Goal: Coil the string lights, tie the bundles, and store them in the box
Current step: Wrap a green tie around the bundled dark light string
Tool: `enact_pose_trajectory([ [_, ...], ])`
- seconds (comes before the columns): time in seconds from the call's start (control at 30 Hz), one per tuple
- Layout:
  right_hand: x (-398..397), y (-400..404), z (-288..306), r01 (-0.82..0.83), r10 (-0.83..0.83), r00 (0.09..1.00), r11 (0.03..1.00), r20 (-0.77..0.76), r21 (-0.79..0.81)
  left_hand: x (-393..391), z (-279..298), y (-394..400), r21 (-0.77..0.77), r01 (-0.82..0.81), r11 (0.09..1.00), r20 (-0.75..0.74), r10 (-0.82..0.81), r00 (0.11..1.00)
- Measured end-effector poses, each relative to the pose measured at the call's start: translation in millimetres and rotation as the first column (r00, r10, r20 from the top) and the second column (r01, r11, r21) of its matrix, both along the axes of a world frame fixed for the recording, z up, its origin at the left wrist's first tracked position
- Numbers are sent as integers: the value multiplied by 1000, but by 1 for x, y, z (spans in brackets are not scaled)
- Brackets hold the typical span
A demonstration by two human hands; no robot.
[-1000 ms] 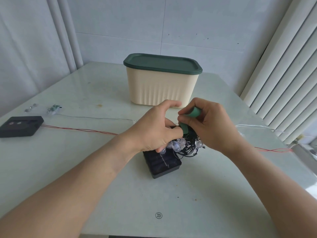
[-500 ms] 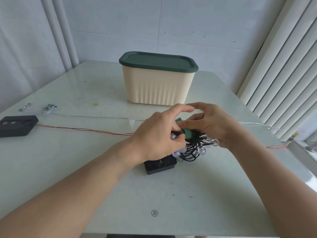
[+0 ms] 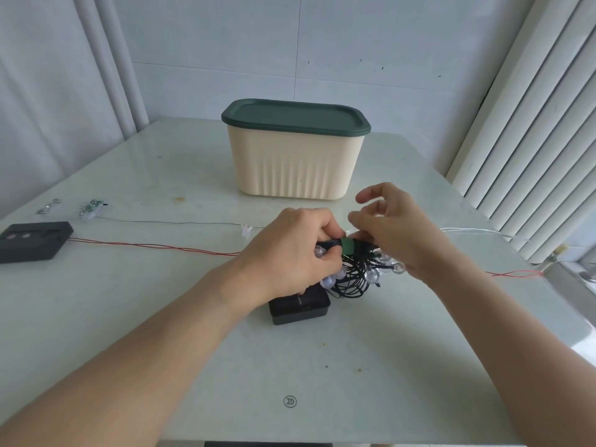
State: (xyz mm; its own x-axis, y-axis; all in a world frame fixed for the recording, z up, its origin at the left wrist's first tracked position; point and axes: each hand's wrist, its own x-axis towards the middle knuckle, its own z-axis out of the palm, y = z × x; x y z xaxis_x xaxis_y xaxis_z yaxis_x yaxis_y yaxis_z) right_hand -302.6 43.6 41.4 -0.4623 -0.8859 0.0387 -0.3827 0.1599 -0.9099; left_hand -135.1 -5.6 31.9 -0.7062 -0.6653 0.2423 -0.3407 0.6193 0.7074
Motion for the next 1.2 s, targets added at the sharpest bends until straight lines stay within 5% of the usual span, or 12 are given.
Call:
enact_pose_trajectory([
  [0.1, -1, 4, 11, -56, 63, 991, 996, 116, -65, 0, 0, -5, -7, 14, 1000, 39, -13, 999],
  [0.47, 3, 11, 19, -201, 193, 977, 974, -88, -103, -1, 9, -6, -116, 46, 992, 263, -14, 965],
  [0.67, 4, 13, 19, -304, 286, 949, 943, -135, -138, 4, 6, -19, 13, 78, 997, 287, -79, 955],
  [0.9, 7, 11, 8, -366, 210, 788, 916, -579, -166, 13, 5, -31, 243, 26, 970, 131, -59, 990],
  [1.2, 6, 1, -7, -279, -25, 767, 887, -641, -369, 4, 2, -27, 421, -9, 907, -112, 62, 992],
])
